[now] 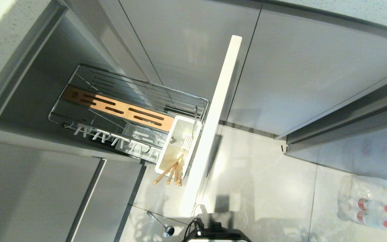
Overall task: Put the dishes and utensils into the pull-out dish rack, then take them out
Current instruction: Take the chopsticks out of the cupboard
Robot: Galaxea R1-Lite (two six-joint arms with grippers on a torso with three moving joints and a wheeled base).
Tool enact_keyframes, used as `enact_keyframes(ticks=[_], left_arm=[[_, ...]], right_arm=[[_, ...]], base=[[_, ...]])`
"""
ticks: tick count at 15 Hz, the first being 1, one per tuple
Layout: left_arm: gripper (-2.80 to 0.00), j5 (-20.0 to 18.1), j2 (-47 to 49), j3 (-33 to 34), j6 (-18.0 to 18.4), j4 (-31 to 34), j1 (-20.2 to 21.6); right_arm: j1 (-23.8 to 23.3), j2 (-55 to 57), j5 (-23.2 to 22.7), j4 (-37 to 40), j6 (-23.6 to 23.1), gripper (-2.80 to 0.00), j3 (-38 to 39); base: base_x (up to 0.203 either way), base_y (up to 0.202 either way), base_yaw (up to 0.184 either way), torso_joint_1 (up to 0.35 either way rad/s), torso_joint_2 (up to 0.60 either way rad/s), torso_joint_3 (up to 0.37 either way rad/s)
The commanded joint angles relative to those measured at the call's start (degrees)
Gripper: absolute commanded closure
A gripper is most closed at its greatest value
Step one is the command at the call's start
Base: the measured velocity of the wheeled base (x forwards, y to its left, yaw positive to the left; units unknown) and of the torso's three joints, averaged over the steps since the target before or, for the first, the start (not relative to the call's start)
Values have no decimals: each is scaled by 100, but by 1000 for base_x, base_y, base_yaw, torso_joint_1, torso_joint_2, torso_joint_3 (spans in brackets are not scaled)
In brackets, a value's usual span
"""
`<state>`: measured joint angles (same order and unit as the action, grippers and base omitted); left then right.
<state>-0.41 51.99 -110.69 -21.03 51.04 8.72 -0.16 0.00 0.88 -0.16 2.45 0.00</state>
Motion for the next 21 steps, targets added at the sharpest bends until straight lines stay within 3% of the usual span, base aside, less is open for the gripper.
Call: enact_keyframes(ticks=[1,6,8,11,13,18,21], left_arm=[[0,18,-236,-6,0,31,821],[0,105,-536,83,188,480,2806],[0,161,-600,470,328,532,3589],[0,183,-619,1392,481,-146,4461],[0,156,-404,1861,522,-746,4754],[0,3,501,1848,335,-1546,4991],[0,-758,1045,1707,38,-2111,4973]], right_arm=[[3,9,0,-2,1,0,0],[3,8,0,-2,1,0,0],[-2,9,0,-2,1,0,0],[3,3,0,-2,1,0,0],[-2,9,0,-2,1,0,0],[0,9,0,-2,1,0,0],[-2,9,0,-2,1,0,0]], base=[[0,0,0,0,0,0],[0,0,0,0,0,0],[0,0,0,0,0,0],[0,0,0,0,0,0],[0,0,0,0,0,0],[0,0,0,0,0,0],[0,0,0,0,0,0]])
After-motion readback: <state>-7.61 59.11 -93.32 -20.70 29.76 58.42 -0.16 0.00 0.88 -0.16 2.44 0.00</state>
